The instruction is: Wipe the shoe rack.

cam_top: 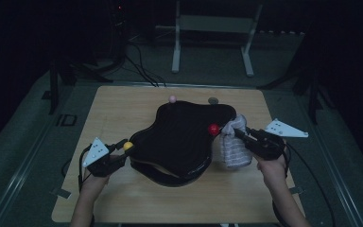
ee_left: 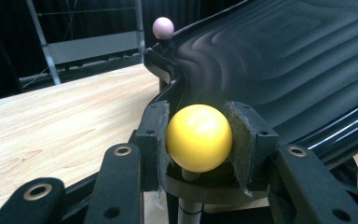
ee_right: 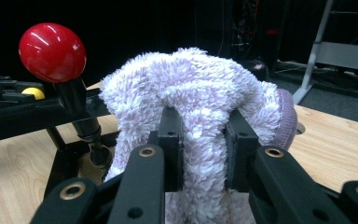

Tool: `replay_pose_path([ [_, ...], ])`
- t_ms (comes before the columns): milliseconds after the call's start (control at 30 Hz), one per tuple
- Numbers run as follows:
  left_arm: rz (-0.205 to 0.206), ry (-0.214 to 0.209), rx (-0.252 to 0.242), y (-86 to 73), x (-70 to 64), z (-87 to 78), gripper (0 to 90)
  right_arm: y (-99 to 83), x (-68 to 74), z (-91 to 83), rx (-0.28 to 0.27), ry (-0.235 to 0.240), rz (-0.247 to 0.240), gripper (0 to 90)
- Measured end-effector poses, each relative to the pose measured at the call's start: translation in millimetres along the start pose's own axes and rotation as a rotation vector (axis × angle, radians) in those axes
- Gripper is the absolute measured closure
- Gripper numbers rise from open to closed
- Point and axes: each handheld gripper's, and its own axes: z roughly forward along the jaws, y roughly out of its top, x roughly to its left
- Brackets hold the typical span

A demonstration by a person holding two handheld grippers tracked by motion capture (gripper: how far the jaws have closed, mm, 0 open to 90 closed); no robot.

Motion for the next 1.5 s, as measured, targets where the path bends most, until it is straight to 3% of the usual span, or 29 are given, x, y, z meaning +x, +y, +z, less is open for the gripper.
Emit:
replay_pose_path([
  [167, 0.000, 0.002, 0.008, 1.1, -1.3, 0.4, 60.1, -0.7, -4.6, 1.2, 0.005, 0.009, 0.017, 72.4],
  [333, -0.002, 0.009, 0.005, 0.8, -2.1, 0.5, 60.0, 0.2, -5.5, -13.0, -0.025, -0.029, 0.009, 72.5],
  [500, -0.011, 0.014, -0.004, 0.2, -2.3, 1.9, 60.0, 21.4, -15.3, -27.2, -0.094, -0.069, 0.006, 72.6],
  [633, -0.010, 0.016, -0.011, -0.7, -2.3, 2.2, 60.0, 40.4, -21.8, -24.5, -0.115, -0.080, -0.011, 72.6],
  [800, -0.016, 0.011, -0.020, -1.8, -1.3, 2.7, 60.0, 49.3, -31.8, -6.3, -0.090, -0.067, 0.001, 72.5],
  [967, -0.021, 0.008, -0.021, -1.5, -1.1, 2.8, 60.0, 37.1, -35.2, 17.8, 0.010, -0.086, -0.012, 73.4],
  [1100, -0.019, 0.012, -0.018, -1.2, -2.0, 2.8, 60.0, 28.4, -40.2, 17.5, 0.001, -0.084, 0.027, 74.1],
  [1167, -0.019, 0.014, -0.016, -1.1, -2.5, 2.7, 60.0, 20.0, -39.0, 18.8, 0.022, -0.127, 0.018, 74.5],
  [1267, -0.015, 0.020, -0.012, -0.7, -3.2, 2.6, 60.0, 19.2, -39.0, 15.8, 0.021, -0.128, 0.030, 74.5],
  [1300, -0.014, 0.016, -0.013, -1.0, -2.9, 2.4, 60.1, 21.7, -35.7, 6.1, -0.016, -0.084, 0.051, 74.6],
  [1333, -0.014, 0.016, -0.014, -1.1, -3.0, 2.4, 60.1, 21.7, -35.7, 6.1, -0.016, -0.084, 0.051, 74.6],
  [1367, -0.016, 0.015, -0.013, -0.9, -3.0, 2.6, 60.0, 25.4, -28.6, -0.8, -0.039, -0.052, 0.034, 74.5],
  [1433, -0.015, 0.014, -0.013, -0.5, -3.1, 3.5, 60.1, 26.8, -21.3, -1.0, -0.028, -0.030, 0.012, 74.5],
  [1500, -0.020, 0.013, -0.017, -1.0, -3.0, 3.7, 60.1, 23.7, -14.4, 3.2, -0.009, -0.037, -0.015, 74.9],
])
